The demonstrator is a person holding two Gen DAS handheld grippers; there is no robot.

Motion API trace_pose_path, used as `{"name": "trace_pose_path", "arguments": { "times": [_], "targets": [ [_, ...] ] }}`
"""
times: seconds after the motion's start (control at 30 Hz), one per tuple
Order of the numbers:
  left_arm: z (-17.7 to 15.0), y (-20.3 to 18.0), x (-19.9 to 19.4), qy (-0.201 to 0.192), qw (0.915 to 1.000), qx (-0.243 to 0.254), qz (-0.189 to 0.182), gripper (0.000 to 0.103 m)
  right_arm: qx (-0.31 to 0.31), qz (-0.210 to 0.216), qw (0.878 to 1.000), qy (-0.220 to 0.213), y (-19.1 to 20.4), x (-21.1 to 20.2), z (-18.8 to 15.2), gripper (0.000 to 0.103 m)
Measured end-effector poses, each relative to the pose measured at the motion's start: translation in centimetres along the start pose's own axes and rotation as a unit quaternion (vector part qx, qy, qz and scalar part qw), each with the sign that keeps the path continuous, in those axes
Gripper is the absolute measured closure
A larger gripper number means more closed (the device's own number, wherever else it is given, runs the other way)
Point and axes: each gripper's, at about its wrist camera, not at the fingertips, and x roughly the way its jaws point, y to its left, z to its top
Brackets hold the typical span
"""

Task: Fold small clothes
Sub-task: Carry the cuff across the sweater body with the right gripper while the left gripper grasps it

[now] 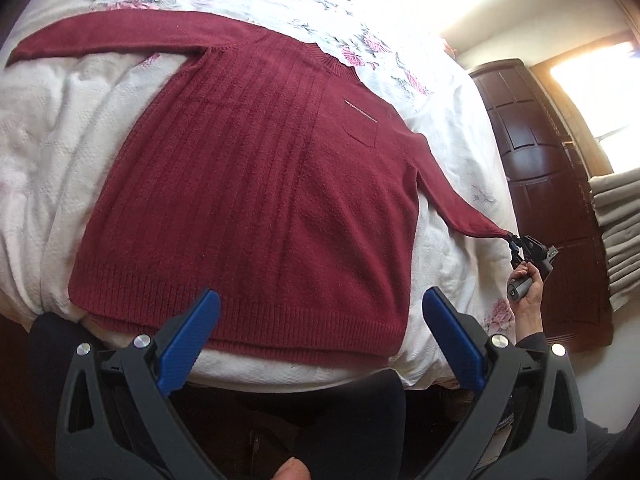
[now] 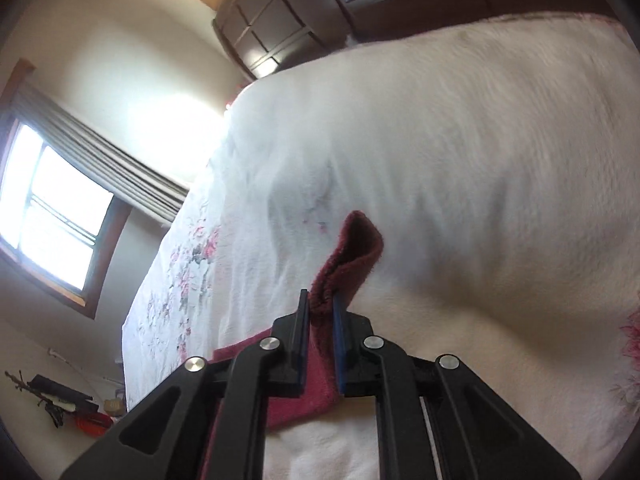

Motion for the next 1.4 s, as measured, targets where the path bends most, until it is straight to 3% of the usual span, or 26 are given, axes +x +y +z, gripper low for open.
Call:
{"name": "trace_pose_path", "arguments": {
  "times": [0.27,0.43,0.6,0.7,0.93,1.13,1.17,1.23,1.3,1.33,1.4],
  "targets": [
    [3.4,-1.0,-1.8,-0.072,0.9962,0.05,0.008,0.003,-0.105,0.074,0.992,0.011,14.4,-0.8,-1.9,0.093],
    [6.5,-2.1,-0.9,-0.063,0.9958,0.066,-0.009,0.003,-0.146,0.117,0.982,0.034,19.8,-0.3,-7.3,0.093],
    [10.1,-3.1,0.7,-0.029,0.9956,0.089,0.0,0.003,-0.17,0.136,0.974,0.068,23.5,3.6,-12.0,0.093],
    [12.4,-3.4,1.8,-0.011,0.9954,0.089,-0.033,0.003,-0.188,0.139,0.968,0.095,24.5,6.6,-15.9,0.093],
    [17.9,-5.1,5.7,-0.009,0.993,0.101,-0.06,0.003,-0.23,0.105,0.953,0.166,25.2,13.8,-25.5,0.093],
    [22.4,-5.1,12.6,0.051,0.9886,0.018,-0.14,0.003,-0.251,0.07,0.939,0.224,24.2,18.5,-32.0,0.092],
    [22.8,-5.2,13.9,0.062,0.9862,0.011,-0.153,0.003,-0.256,0.067,0.936,0.233,24.1,19.0,-32.8,0.091],
    [23.7,-5.4,16.6,0.085,0.982,0.001,-0.169,0.003,-0.263,0.064,0.93,0.247,23.8,19.2,-33.8,0.079],
    [24.3,-5.7,19.2,0.098,0.9787,-0.008,-0.18,0.003,-0.264,0.065,0.932,0.241,23.0,18.2,-34.0,0.076],
    [24.6,-5.8,20.7,0.103,0.9776,-0.012,-0.183,0.003,-0.265,0.067,0.932,0.237,22.7,17.4,-33.8,0.068],
    [25.0,-5.4,23.8,0.123,0.9757,-0.029,-0.179,0.003,-0.255,0.078,0.937,0.226,21.6,14.9,-33.1,0.065]
  ]
}}
